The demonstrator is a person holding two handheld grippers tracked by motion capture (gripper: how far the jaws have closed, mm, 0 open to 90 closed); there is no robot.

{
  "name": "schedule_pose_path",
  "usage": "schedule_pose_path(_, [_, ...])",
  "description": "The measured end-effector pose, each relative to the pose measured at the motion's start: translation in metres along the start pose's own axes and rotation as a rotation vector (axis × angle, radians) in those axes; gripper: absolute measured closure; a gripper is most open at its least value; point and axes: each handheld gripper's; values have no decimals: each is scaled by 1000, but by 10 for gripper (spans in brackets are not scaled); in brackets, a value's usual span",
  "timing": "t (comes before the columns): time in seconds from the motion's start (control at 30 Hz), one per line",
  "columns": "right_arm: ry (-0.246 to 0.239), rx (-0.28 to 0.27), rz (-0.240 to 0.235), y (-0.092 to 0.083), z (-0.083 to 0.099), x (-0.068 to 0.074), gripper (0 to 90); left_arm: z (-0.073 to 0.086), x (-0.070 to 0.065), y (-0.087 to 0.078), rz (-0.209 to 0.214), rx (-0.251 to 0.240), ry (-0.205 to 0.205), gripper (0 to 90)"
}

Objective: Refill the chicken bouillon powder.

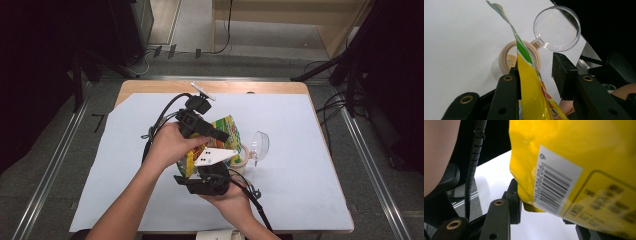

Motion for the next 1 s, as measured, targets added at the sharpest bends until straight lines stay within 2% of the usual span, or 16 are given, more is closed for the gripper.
schedule_pose_path(0.43, [12, -2, -7, 1, 0, 1, 609, 0, -2, 1, 0, 5, 3, 672])
schedule_pose_path(1.0, [1, -3, 0, 0, 0, 1, 609, 0, -3, 0, -2, -4, 2, 671])
Point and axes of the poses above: each handheld gripper's, and its own axes: y roughly forward along the jaws, z roughly out of its underside, x roughly to its left, and after that the axes turned 4 degrees about x, right-handed
